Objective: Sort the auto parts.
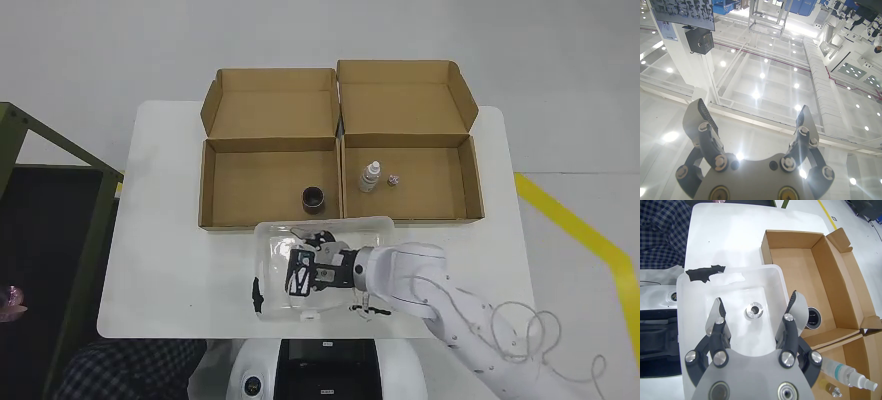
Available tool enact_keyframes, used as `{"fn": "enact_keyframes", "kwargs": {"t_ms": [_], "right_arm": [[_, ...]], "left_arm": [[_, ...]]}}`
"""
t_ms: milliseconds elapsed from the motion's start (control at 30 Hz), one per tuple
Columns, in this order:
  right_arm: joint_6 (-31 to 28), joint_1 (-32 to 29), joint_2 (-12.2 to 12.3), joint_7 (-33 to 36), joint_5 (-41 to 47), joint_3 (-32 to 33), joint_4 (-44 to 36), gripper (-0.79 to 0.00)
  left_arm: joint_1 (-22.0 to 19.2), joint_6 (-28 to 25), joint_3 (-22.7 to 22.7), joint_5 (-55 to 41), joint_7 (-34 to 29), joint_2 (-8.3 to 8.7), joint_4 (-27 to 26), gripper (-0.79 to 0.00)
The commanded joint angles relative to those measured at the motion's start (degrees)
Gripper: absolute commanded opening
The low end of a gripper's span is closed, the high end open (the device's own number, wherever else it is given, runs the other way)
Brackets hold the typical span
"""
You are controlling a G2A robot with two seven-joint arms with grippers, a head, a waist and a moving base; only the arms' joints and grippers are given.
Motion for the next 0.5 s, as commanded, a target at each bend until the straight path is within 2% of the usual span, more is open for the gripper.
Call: {"fn": "enact_keyframes", "kwargs": {"t_ms": [0, 467], "right_arm": [[0.0, 0.3, -0.1, -0.5, -0.5, -0.2, 1.2, -0.194], [-0.3, 1.2, -0.7, -1.3, -2.6, -2.5, 5.7, -0.185]], "left_arm": [[0.0, 0.0, 0.0, 0.0, 0.0, 0.00, 0.0, 0.000], [0.0, 0.0, 0.0, 0.0, 0.0, 0.00, 0.0, 0.000]]}}
